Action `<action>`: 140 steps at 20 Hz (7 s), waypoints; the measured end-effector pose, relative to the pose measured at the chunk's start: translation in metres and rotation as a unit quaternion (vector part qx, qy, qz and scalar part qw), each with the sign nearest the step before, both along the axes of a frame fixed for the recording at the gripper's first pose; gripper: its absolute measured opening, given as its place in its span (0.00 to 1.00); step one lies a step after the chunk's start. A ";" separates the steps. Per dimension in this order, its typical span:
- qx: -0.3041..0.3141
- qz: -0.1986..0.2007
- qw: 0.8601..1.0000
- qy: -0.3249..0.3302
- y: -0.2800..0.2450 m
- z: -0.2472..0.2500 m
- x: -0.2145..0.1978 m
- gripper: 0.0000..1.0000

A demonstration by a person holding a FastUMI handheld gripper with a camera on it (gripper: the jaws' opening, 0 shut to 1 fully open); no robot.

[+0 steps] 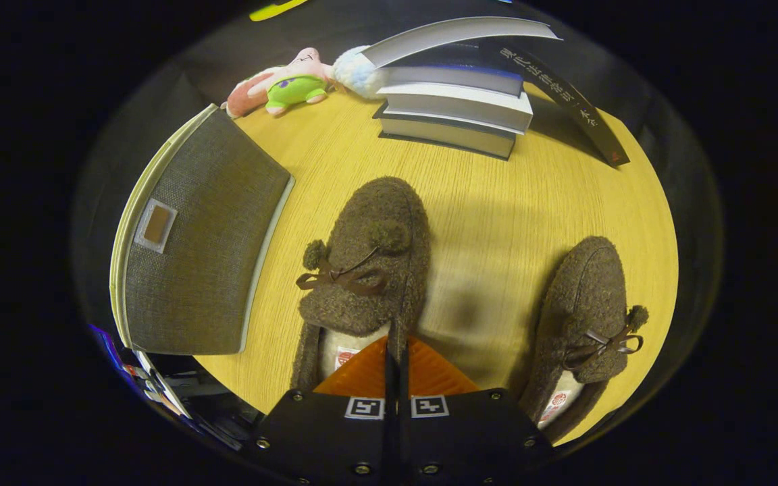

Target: Open the storage box then place both shoes into the box .Put the left shoe in first, then the right shoe, with the right side of both shoes facing outward in a uniform manner.

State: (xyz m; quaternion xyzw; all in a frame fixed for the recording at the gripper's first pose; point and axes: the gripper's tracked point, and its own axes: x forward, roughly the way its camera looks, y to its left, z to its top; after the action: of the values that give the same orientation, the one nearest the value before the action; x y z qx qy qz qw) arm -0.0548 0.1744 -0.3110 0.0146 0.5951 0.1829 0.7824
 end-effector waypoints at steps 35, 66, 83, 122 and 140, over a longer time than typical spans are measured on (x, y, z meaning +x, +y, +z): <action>0.174 0.007 0.983 -0.055 0.214 0.221 0.016 0.00; 0.060 0.069 0.996 0.023 0.290 0.090 0.002 0.47; 0.134 0.002 0.990 -0.034 0.097 0.195 0.026 0.47; -0.051 -0.133 0.986 0.088 -0.188 0.005 -0.014 0.33; 0.072 -0.140 0.984 0.081 -0.109 0.074 -0.011 0.01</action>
State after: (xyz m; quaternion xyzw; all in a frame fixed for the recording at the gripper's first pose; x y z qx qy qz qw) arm -0.0656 0.0658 -0.2371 0.1690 0.6334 0.1125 0.7467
